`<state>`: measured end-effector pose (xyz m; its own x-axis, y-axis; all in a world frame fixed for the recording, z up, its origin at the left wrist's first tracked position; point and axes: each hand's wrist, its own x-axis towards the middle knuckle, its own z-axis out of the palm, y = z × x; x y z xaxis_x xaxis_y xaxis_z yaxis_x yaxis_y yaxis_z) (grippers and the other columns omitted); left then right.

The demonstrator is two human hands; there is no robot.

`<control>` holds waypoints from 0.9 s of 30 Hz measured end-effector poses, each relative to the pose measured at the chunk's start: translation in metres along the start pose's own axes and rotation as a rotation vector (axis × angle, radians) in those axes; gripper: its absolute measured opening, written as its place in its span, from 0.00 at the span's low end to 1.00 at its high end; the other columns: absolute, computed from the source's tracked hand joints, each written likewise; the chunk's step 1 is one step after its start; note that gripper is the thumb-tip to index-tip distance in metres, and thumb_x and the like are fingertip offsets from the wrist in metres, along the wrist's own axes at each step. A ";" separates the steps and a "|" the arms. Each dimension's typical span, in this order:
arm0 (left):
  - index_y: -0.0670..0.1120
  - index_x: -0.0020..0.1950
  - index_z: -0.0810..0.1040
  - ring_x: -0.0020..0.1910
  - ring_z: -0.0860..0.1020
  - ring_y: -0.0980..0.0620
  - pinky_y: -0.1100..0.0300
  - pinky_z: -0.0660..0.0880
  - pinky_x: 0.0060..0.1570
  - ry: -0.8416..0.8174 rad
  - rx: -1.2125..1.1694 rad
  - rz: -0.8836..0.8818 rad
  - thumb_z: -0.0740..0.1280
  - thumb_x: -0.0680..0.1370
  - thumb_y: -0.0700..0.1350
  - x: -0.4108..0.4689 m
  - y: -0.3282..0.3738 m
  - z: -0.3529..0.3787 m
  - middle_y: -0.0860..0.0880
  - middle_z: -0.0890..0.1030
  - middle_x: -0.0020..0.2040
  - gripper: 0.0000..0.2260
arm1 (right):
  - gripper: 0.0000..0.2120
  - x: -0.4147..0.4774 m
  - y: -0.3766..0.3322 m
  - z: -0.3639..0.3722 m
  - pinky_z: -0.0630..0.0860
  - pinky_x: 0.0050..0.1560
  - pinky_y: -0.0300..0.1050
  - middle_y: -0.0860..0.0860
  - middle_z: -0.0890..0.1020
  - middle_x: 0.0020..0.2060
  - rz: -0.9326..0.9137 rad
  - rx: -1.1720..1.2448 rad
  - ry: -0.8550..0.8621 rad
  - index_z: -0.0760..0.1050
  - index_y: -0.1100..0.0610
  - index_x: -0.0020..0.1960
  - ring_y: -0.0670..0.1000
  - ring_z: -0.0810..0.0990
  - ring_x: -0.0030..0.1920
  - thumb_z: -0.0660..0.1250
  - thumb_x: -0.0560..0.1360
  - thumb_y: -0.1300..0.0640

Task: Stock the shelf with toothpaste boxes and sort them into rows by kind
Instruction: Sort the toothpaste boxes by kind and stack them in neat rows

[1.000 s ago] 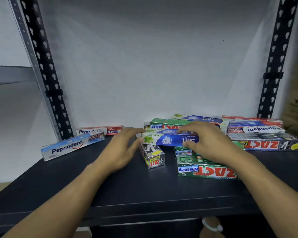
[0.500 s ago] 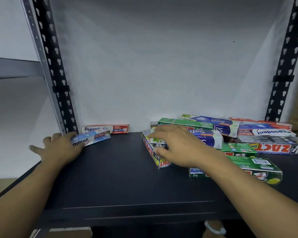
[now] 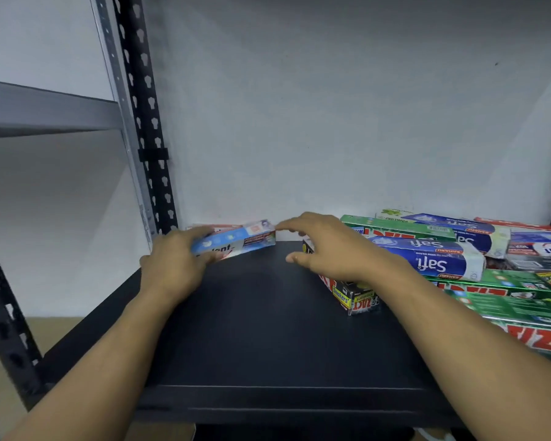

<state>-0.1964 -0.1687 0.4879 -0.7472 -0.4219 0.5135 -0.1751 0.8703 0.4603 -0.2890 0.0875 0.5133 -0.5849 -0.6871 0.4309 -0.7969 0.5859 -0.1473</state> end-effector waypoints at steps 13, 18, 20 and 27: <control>0.56 0.61 0.81 0.57 0.75 0.58 0.67 0.72 0.60 0.096 -0.461 0.380 0.79 0.69 0.51 -0.001 0.095 0.011 0.54 0.76 0.57 0.21 | 0.29 -0.031 0.031 -0.046 0.67 0.55 0.24 0.45 0.75 0.56 0.082 0.227 0.373 0.75 0.43 0.70 0.41 0.75 0.54 0.78 0.71 0.50; 0.52 0.65 0.77 0.56 0.72 0.59 0.79 0.65 0.53 0.123 -0.538 0.314 0.78 0.72 0.52 0.016 0.141 0.044 0.52 0.72 0.61 0.24 | 0.25 -0.054 0.060 -0.074 0.69 0.52 0.25 0.48 0.79 0.52 0.277 0.233 0.551 0.79 0.45 0.64 0.45 0.77 0.50 0.80 0.68 0.52; 0.51 0.63 0.79 0.57 0.77 0.54 0.63 0.75 0.57 -0.022 -0.589 0.268 0.76 0.74 0.52 0.025 0.156 0.063 0.51 0.77 0.61 0.19 | 0.24 -0.061 0.071 -0.079 0.70 0.53 0.30 0.50 0.79 0.52 0.363 0.209 0.571 0.80 0.46 0.63 0.47 0.77 0.51 0.80 0.68 0.52; 0.53 0.61 0.81 0.59 0.76 0.59 0.64 0.77 0.53 -0.120 -0.682 0.304 0.72 0.77 0.53 0.027 0.180 0.098 0.56 0.76 0.62 0.13 | 0.17 -0.075 0.100 -0.079 0.71 0.44 0.41 0.49 0.79 0.55 0.619 0.196 0.441 0.80 0.46 0.57 0.47 0.78 0.49 0.78 0.70 0.47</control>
<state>-0.3108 0.0011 0.5134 -0.7707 -0.1241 0.6249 0.4560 0.5775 0.6772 -0.3131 0.2314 0.5365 -0.8498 -0.0019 0.5272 -0.3816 0.6921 -0.6127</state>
